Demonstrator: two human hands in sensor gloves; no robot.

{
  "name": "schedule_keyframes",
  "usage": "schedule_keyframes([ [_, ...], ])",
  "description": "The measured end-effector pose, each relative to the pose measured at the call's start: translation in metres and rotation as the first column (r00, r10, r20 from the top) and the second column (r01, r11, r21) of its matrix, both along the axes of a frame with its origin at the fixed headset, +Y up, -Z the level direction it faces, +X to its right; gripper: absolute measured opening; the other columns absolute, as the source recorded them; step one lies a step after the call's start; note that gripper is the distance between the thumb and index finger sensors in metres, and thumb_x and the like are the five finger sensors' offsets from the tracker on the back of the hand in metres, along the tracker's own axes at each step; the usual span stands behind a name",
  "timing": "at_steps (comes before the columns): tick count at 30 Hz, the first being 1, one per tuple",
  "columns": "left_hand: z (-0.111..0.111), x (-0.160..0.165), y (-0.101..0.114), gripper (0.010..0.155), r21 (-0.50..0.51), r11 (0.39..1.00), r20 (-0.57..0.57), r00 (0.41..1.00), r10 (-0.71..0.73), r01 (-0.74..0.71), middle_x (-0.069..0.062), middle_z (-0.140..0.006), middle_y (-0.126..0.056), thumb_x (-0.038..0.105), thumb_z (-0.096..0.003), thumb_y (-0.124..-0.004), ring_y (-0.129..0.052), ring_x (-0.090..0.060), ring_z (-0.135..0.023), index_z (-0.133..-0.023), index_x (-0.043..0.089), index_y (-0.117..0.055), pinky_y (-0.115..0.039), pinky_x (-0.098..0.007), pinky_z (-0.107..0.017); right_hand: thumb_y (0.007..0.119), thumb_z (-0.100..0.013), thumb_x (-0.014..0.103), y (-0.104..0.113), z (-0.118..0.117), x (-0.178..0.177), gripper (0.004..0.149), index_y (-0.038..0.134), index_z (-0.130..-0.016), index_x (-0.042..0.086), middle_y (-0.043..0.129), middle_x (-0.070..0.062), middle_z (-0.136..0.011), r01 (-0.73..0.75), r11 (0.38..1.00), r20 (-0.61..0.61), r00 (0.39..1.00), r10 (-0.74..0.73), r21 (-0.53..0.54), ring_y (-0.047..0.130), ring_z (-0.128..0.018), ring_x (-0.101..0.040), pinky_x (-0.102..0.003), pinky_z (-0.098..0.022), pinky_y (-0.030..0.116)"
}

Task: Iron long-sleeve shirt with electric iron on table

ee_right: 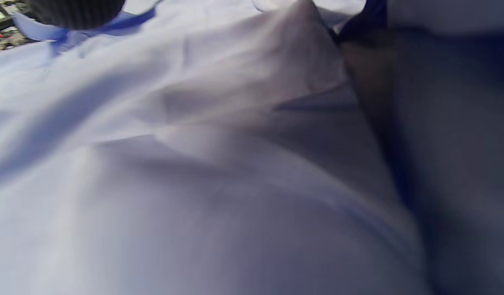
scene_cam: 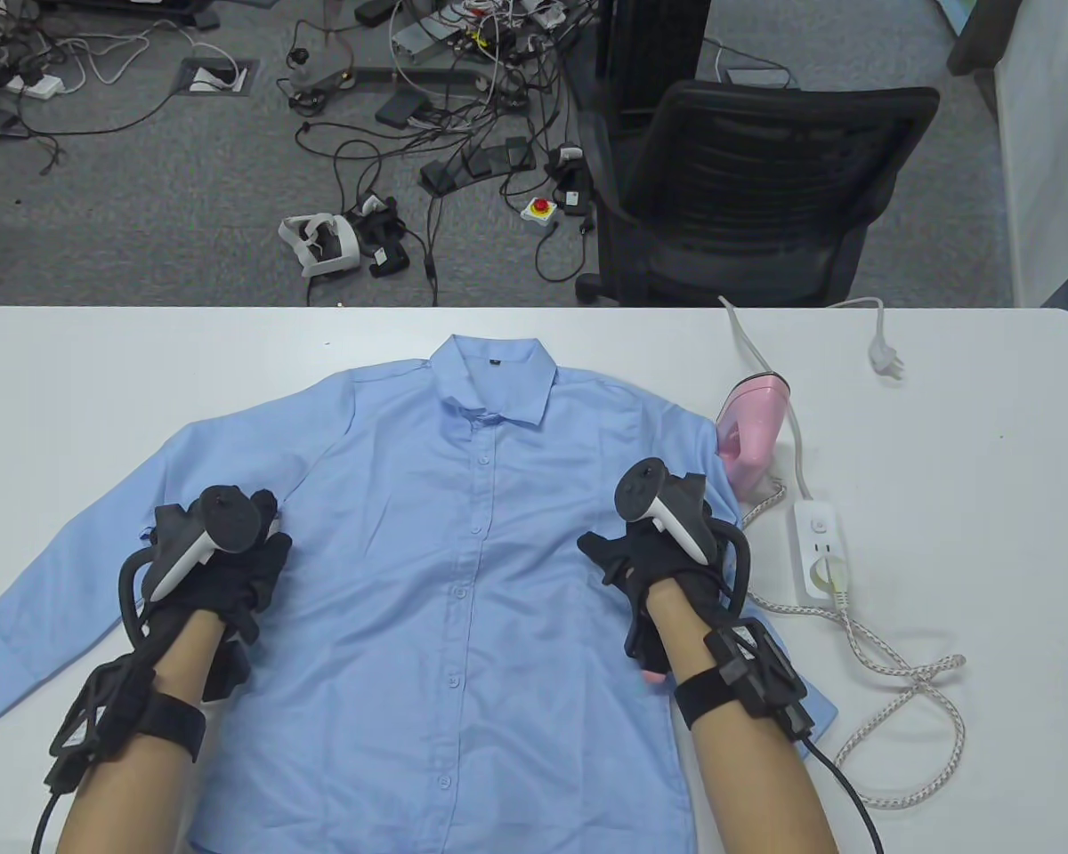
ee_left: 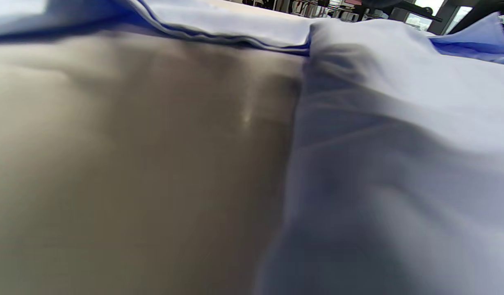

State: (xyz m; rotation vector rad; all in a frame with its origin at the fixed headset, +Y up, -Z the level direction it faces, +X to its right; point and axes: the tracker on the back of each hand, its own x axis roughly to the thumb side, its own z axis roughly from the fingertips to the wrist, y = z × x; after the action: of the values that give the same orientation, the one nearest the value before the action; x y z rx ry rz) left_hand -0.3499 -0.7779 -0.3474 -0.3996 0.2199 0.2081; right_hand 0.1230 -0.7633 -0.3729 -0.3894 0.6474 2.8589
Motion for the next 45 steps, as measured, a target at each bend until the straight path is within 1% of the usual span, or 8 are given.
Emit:
schedule_keyframes([
  [5,-0.032,-0.016,-0.019,0.071,-0.159,0.952,-0.135,0.961,0.243,-0.263,0.007,-0.118,-0.007,0.068,-0.0495,-0.049,0.000,-0.023,-0.106,-0.107,0.037,-0.022,-0.002,-0.063,-0.069,0.060,-0.031,0.072,-0.028,-0.017,-0.002,0.090,0.010,-0.097,0.036,0.000,-0.007,-0.101,-0.064,0.981,-0.042,0.997,0.057,-0.181,0.006,-0.093,-0.050,-0.069,-0.061,0.025],
  [14,-0.063,-0.014,-0.022,0.082,-0.169,0.985,-0.077,0.997,0.019,-0.032,0.007,-0.117,-0.002,0.075,-0.0440,-0.056,-0.001,-0.023,-0.107,-0.106,0.038,-0.017,-0.001,-0.062,-0.069,0.062,-0.032,0.072,-0.033,-0.049,-0.001,0.091,0.006,-0.095,0.039,-0.007,-0.004,-0.099,-0.008,0.987,-0.038,0.999,0.001,-0.161,-0.004,-0.091,-0.046,-0.070,-0.060,0.018],
  [22,-0.016,0.020,0.004,0.072,-0.072,0.996,0.201,0.978,0.060,-0.047,0.005,-0.120,-0.008,0.071,-0.0482,-0.053,-0.003,-0.023,-0.108,-0.107,0.042,-0.023,-0.003,-0.063,-0.069,0.062,-0.032,0.068,0.005,-0.011,-0.012,0.083,0.021,-0.099,0.038,0.004,-0.006,-0.102,-0.035,0.998,-0.156,0.987,0.042,0.049,0.010,-0.096,-0.047,-0.064,-0.064,0.026],
  [27,0.024,0.054,-0.010,0.070,-0.163,0.983,0.430,0.903,-0.001,0.079,0.006,-0.121,-0.008,0.069,-0.0494,-0.053,-0.004,-0.024,-0.109,-0.107,0.043,-0.021,-0.003,-0.063,-0.069,0.061,-0.032,0.068,-0.014,0.030,-0.039,0.084,0.020,-0.099,0.038,0.005,-0.006,-0.103,-0.057,0.997,-0.359,0.933,0.033,-0.055,0.017,-0.097,-0.046,-0.064,-0.065,0.028],
  [31,0.035,0.056,-0.018,0.075,-0.086,0.972,0.493,0.857,-0.151,0.220,0.004,-0.119,-0.004,0.073,-0.0466,-0.053,-0.007,-0.029,-0.110,-0.105,0.045,-0.015,-0.008,-0.066,-0.070,0.062,-0.030,0.070,-0.029,0.040,-0.038,0.088,0.011,-0.096,0.040,0.003,-0.003,-0.103,-0.209,0.973,-0.435,0.888,0.147,-0.098,0.011,-0.097,-0.041,-0.062,-0.066,0.034],
  [35,0.038,0.052,-0.022,0.087,-0.165,0.963,0.477,0.872,-0.109,0.211,0.006,-0.117,0.005,0.081,-0.0386,-0.056,0.001,-0.028,-0.108,-0.102,0.047,-0.008,-0.003,-0.066,-0.069,0.063,-0.027,0.074,-0.035,0.044,-0.028,0.096,-0.002,-0.091,0.044,-0.014,0.001,-0.098,-0.183,0.954,-0.434,0.899,0.064,-0.238,-0.008,-0.094,-0.036,-0.064,-0.066,0.020],
  [41,0.040,0.053,-0.021,0.090,-0.167,0.959,0.492,0.862,-0.120,0.228,0.005,-0.116,0.006,0.083,-0.0368,-0.056,0.001,-0.029,-0.108,-0.102,0.046,-0.007,-0.003,-0.066,-0.069,0.063,-0.027,0.075,-0.035,0.043,-0.029,0.098,-0.003,-0.092,0.043,-0.012,0.000,-0.098,-0.206,0.954,-0.462,0.883,0.086,-0.218,-0.006,-0.095,-0.037,-0.065,-0.065,0.019],
  [45,0.041,0.054,-0.015,0.087,-0.135,0.974,0.483,0.870,-0.098,0.185,0.002,-0.119,0.000,0.081,-0.0390,-0.056,-0.002,-0.031,-0.109,-0.105,0.044,-0.013,-0.003,-0.066,-0.069,0.063,-0.027,0.072,-0.010,0.045,-0.025,0.096,0.013,-0.098,0.033,0.004,-0.003,-0.103,-0.105,0.993,-0.417,0.906,0.073,-0.055,0.009,-0.098,-0.042,-0.064,-0.066,0.026],
])
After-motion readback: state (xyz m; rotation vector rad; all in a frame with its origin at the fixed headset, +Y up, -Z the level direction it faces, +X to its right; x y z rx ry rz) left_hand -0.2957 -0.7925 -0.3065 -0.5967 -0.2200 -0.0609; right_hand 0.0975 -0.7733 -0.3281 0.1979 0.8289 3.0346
